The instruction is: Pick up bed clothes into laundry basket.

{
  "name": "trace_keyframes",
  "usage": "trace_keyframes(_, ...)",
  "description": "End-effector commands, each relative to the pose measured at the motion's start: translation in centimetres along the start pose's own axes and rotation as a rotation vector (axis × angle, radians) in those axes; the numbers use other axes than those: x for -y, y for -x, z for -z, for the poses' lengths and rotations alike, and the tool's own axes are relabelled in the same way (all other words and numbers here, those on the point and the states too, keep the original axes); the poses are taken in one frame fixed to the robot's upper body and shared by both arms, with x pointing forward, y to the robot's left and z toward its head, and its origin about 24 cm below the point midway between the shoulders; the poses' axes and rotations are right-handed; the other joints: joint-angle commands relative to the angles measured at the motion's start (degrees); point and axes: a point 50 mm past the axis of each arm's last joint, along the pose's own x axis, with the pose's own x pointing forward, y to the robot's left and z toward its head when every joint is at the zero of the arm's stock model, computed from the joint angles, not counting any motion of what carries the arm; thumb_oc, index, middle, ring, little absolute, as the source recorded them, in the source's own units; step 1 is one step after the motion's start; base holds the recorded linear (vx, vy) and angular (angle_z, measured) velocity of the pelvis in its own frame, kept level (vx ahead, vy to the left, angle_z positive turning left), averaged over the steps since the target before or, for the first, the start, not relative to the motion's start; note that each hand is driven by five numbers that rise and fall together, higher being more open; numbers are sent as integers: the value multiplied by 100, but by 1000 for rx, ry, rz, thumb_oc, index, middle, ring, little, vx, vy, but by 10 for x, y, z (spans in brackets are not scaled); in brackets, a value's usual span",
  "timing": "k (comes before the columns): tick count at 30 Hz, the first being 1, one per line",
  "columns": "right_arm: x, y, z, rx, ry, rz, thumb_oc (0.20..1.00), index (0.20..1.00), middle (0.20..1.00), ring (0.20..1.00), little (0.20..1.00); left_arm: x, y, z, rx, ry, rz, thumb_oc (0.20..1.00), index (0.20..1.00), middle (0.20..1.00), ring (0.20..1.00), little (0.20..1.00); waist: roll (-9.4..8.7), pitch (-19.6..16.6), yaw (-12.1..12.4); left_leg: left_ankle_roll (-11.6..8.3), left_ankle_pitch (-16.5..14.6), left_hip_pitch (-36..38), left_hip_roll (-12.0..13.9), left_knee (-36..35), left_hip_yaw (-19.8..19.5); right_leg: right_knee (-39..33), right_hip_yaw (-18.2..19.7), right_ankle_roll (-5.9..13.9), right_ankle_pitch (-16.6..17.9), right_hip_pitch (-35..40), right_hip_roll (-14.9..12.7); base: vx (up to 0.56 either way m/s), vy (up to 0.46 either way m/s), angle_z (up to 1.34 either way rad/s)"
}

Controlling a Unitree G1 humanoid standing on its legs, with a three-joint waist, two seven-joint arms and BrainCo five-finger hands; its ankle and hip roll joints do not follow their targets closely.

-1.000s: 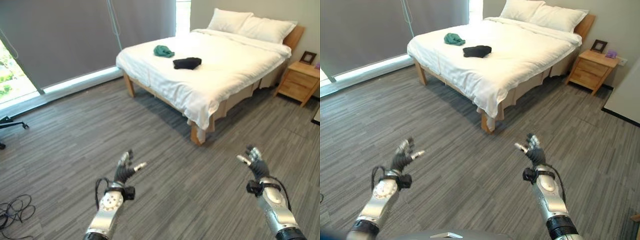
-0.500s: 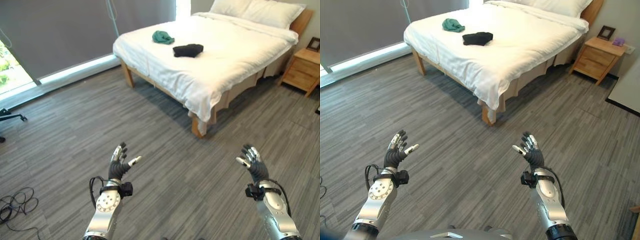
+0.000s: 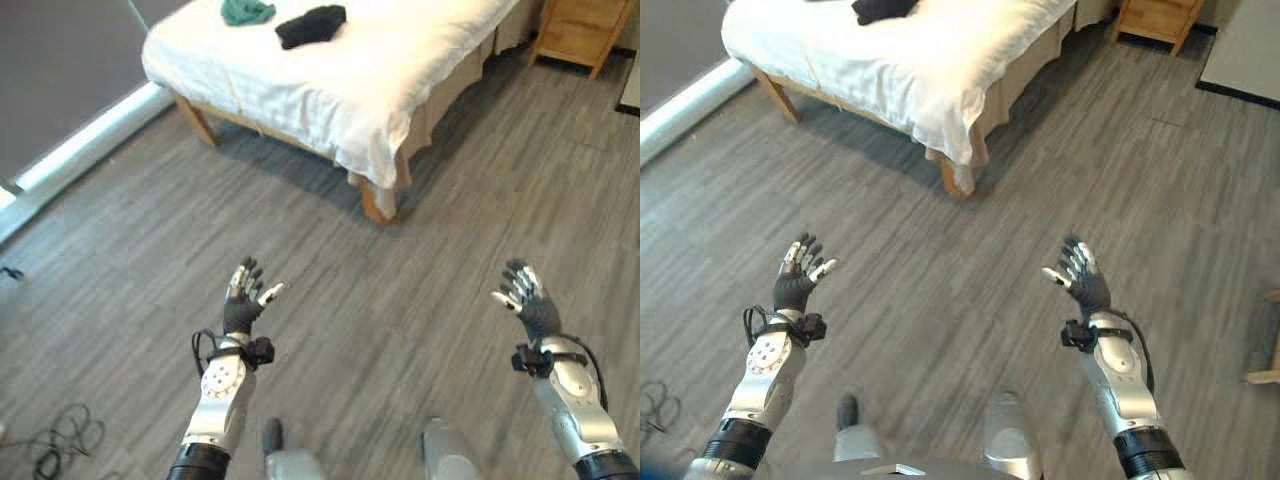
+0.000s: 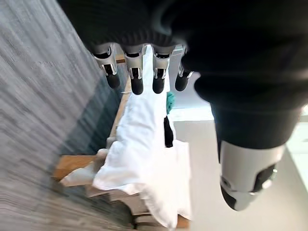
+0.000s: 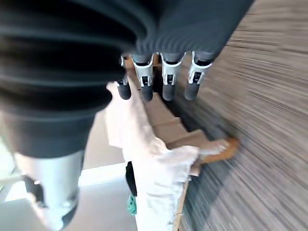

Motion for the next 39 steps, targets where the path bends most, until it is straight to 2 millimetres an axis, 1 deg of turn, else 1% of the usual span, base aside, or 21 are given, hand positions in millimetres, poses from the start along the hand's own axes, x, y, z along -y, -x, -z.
trace_keyframes(1,-34,0,-7,84,-154,-34,1000,1000,1000,1000,1000,-1,-8,-24,90,-112,122,1000,1000,1000,1000,1000,-727,-144,22,-210,-749,195,-704,102,818,-1276,104,345,2946,505,-1835,411,1218,0)
trace_keyframes(2,-34,0,-7,85,-154,-34,1000,1000,1000,1000,1000,-1,-8,-24,90,-112,122,1000,1000,1000,1000,1000,-735,-158,30,-205,-733,180,-713,94,829,-1282,120,349,2963,478,-1842,312,1250,28)
trace_keyframes(3,-47,5,0,57,-228,-70,1000,1000,1000,1000,1000,-8,-8,-31,109,-162,116,1000,1000,1000,1000,1000,-625,-72,8,10,-720,360,-1026,-133,927,-885,3,224,3270,167,-1829,79,592,-1)
trace_keyframes(5,-52,8,4,37,-230,-98,1000,1000,1000,1000,1000,-11,-7,-31,104,-168,119,1000,1000,1000,1000,1000,-557,-20,-33,102,-687,436,-1134,-226,991,-547,-8,166,3317,42,-1760,95,601,-7)
trace_keyframes(6,-51,14,10,2,-174,-133,1000,1000,1000,1000,1000,-11,-7,-29,92,-193,138,1000,1000,1000,1000,1000,-388,26,-187,308,-663,577,-1325,-408,941,290,262,38,2793,-41,-1095,82,404,-26)
trace_keyframes(7,-51,14,10,2,-174,-133,1000,1000,1000,1000,1000,-11,-7,-29,92,-192,138,1000,1000,1000,1000,1000,-382,12,-179,306,-654,561,-1321,-412,948,290,270,36,2803,-65,-1088,131,580,-13)
trace_keyframes(9,-49,17,9,5,-127,-157,1000,1000,1000,1000,1000,-13,-8,-32,106,-237,136,1000,1000,1000,1000,1000,-317,62,-176,509,-712,814,-1555,-590,1029,836,-105,-71,2302,-164,-708,75,316,16)
trace_keyframes(10,-49,17,9,5,-127,-157,1000,1000,1000,1000,1000,-13,-8,-32,106,-237,136,1000,1000,1000,1000,1000,-316,59,-176,509,-712,811,-1554,-590,1029,835,-105,-72,2304,-166,-706,132,385,6)
trace_keyframes(11,-45,18,9,4,-77,-170,1000,1000,1000,1000,1000,-15,-7,-33,115,-237,122,1000,1000,1000,1000,1000,-278,78,-194,608,-754,985,-1727,-677,1095,1157,-443,-186,1819,-351,-236,147,328,3)
trace_keyframes(12,-43,17,7,12,-45,-172,1000,1000,1000,1000,1000,-15,-7,-33,119,-230,112,1000,1000,1000,1000,1000,-268,77,-208,617,-762,1049,-1767,-701,1136,1158,-495,-221,1578,-472,15,147,328,0)
trace_keyframes(13,-43,17,7,12,-45,-172,1000,1000,1000,1000,1000,-15,-7,-33,119,-230,112,1000,1000,1000,1000,1000,-271,80,-207,617,-762,1054,-1769,-703,1138,1163,-493,-221,1575,-471,14,134,190,-26)
trace_keyframes(14,-41,13,0,44,-26,-164,1000,1000,1000,1000,1000,-13,-8,-33,129,-218,92,1000,1000,1000,1000,1000,-325,49,-220,622,-786,1161,-1877,-754,1220,761,-794,-249,1345,-521,271,120,153,-35)
trace_keyframes(17,-37,10,-4,64,-7,-150,1000,1000,1000,1000,1000,-4,-7,-27,118,-169,103,1000,1000,1000,1000,1000,-441,-61,-279,601,-864,1248,-2003,-828,1333,-241,-999,-273,1261,-389,577,146,92,-21)
trace_keyframes(22,-34,-1,-20,137,154,-153,1000,1000,1000,1000,1000,5,-5,-27,127,-177,139,1000,1000,1000,1000,1000,-651,-202,-63,577,-910,1212,-2108,-770,1557,-1589,-1662,-297,1405,302,384,55,-40,-19)
trace_keyframes(25,-30,-7,-32,190,116,-119,1000,1000,1000,1000,1000,0,-1,-25,126,-143,97,1000,1000,1000,1000,1000,-681,-353,102,544,-904,1229,-2096,-839,1677,-2090,-1516,-310,1474,653,508,77,-79,-24)
trace_keyframes(27,-9,-2,-45,240,154,-47,1000,1000,1000,1000,1000,-13,5,-22,103,-153,48,1000,1000,1000,1000,1000,-675,-434,130,524,-935,1312,-2065,-843,1693,-2269,-1517,-334,1463,879,561,127,-89,-14)
trace_keyframes(32,-1,-2,-46,246,160,-1,1000,1000,1000,1000,1000,-22,3,-31,142,-170,-16,1000,1000,1000,1000,1000,-705,-388,164,454,-975,1400,-1963,-791,1810,-2313,-1571,-363,1439,978,601,41,-77,-12)
trace_keyframes(34,-1,-3,-46,245,152,-10,1000,1000,1000,1000,1000,-22,1,-35,162,-151,-23,1000,1000,1000,1000,1000,-796,-252,165,290,-992,1078,-1834,-13,1901,-2191,-1646,-421,1379,966,560,-85,-116,-11)
trace_keyframes(35,-4,-5,-47,251,144,-25,1000,1000,1000,1000,1000,-20,-2,-38,179,-134,-24,1000,1000,1000,1000,1000,-869,-121,180,97,-880,730,-1703,783,1919,-2141,-1698,-482,1351,964,516,-122,-160,-1)
trace_keyframes(37,-16,-7,-42,235,116,-67,1000,1000,1000,1000,1000,-10,-6,-40,198,-62,-20,1000,1000,1000,1000,1000,-939,96,279,-254,-276,67,-1395,1694,1794,-2157,-1809,-586,1249,1135,437,-32,-109,22)
trace_keyframes(39,-18,-7,-42,232,112,-72,1000,1000,1000,1000,1000,-8,-7,-39,199,-57,-13,1000,1000,1000,1000,1000,-952,103,271,-217,-277,-101,-1310,1614,1814,-2206,-1845,-570,1236,1197,380,110,19,0)
